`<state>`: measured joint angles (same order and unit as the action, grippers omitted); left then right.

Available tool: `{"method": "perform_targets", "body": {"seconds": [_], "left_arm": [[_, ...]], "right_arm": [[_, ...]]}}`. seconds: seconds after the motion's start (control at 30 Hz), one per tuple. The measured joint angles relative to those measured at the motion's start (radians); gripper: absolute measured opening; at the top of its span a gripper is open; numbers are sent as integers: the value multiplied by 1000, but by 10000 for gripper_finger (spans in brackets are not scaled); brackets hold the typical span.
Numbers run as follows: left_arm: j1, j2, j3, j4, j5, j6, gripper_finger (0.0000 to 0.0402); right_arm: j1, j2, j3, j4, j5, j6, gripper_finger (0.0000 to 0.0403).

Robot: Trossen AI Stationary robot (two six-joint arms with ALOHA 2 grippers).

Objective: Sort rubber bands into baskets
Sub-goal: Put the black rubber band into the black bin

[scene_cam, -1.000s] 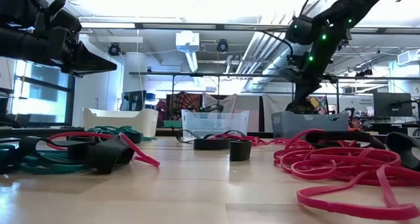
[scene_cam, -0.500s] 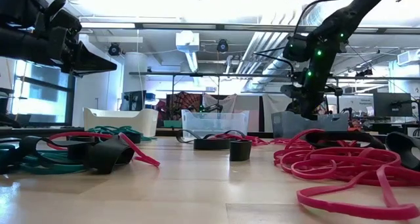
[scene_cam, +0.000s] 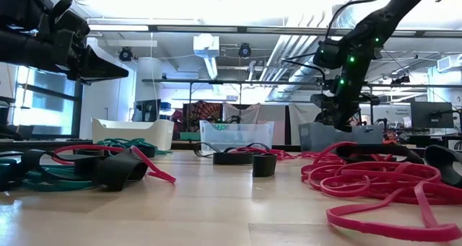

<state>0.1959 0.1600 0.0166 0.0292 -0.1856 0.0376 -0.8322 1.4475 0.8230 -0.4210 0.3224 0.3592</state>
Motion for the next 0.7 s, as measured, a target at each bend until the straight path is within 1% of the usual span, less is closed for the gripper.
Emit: {"method": "perform_targets", "body": {"seconds": [0.33, 0.5, 0.7], "left_arm": [[0, 0, 0, 0, 0, 1, 0], [0, 0, 0, 0, 0, -1, 0], [0, 0, 0, 0, 0, -2, 0]], "right_arm": [[0, 0, 0, 0, -37, 2, 0], [0, 0, 0, 0, -38, -20, 0], [-29, 20, 0, 1, -38, -26, 0]]}}
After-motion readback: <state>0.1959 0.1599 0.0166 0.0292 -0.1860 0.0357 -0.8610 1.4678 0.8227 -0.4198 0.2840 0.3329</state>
